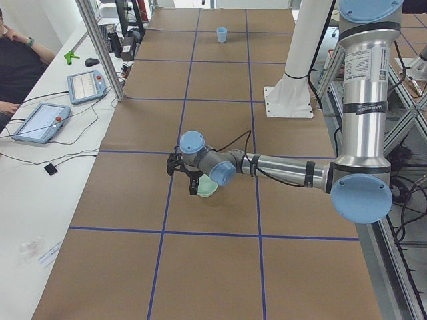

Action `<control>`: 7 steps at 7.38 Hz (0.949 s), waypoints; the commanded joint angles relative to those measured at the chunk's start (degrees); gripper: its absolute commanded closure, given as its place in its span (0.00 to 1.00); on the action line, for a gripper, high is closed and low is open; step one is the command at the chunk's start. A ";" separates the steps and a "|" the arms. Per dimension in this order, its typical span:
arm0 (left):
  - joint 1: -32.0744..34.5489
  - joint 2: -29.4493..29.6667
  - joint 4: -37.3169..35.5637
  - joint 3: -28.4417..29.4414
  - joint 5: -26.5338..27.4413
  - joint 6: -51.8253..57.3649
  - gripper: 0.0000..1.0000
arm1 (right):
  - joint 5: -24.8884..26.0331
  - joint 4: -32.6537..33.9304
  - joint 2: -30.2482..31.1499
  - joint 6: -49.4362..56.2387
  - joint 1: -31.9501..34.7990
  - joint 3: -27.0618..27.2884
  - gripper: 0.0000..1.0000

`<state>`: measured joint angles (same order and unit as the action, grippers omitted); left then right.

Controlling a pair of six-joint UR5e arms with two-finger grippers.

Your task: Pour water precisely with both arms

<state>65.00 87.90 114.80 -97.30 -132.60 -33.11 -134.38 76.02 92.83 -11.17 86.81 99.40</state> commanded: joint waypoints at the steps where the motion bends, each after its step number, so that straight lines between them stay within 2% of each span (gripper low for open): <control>1: 3.88 4.88 -18.96 -5.41 2.76 14.92 0.00 | 0.17 -0.35 1.03 0.54 -0.06 -0.43 0.01; 3: 13.35 14.10 -38.86 -4.84 2.70 33.12 0.00 | -0.79 0.61 1.12 0.54 0.11 -0.61 0.01; 4: 17.75 14.67 -40.95 -1.61 1.91 36.94 0.00 | -0.88 2.62 0.95 0.45 0.11 -0.61 0.01; 5: 20.06 13.37 -40.62 0.77 -1.66 37.50 0.00 | -1.67 9.08 -0.45 0.54 0.20 -0.43 0.01; 6: 20.60 9.79 -38.09 1.67 0.74 36.72 0.00 | -3.16 12.10 -1.07 0.54 2.12 0.35 0.01; 7: 21.82 9.58 -37.11 2.37 0.15 31.93 0.00 | -6.39 12.74 -0.73 0.63 3.09 0.10 0.01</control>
<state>85.09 98.95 76.30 -96.25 -132.36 2.38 -137.62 86.29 92.23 -10.62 88.47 99.41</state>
